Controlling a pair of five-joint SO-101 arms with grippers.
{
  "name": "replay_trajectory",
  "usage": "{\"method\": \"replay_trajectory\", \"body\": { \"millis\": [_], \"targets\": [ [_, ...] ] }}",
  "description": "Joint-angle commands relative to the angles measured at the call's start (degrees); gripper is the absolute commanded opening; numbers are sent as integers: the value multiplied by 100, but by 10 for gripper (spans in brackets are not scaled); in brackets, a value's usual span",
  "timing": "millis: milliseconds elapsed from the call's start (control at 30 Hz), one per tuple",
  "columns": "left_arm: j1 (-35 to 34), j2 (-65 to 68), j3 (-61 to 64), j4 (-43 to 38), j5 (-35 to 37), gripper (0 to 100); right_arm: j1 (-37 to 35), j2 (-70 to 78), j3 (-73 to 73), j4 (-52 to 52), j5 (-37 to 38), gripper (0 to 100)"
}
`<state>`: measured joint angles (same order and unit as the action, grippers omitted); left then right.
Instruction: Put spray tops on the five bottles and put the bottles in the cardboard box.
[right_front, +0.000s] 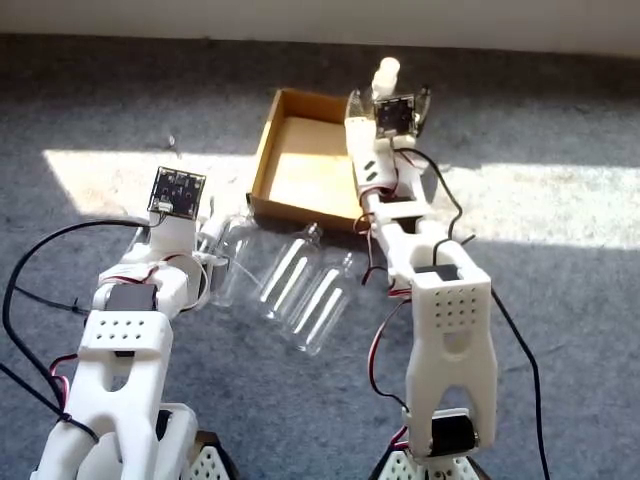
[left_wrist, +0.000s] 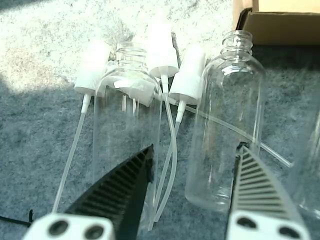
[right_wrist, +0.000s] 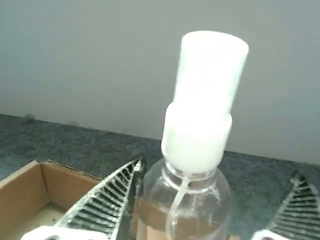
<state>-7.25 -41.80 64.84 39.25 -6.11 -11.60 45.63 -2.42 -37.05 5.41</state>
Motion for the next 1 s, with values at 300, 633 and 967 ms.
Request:
{"method": "replay_trajectory", "body": {
  "millis": [300, 633, 967],
  "targets": [
    [-92, -84, -40, -97, -35, 248, -22, -171, -980, 426, -79, 375],
    [-92, -84, -40, -105, -35, 248, -13, -541, -1367, 673, -70, 375],
    [-92, -84, -40, -114, -35, 248, -84, -2000, -1393, 1552, -70, 375]
  ]
}}
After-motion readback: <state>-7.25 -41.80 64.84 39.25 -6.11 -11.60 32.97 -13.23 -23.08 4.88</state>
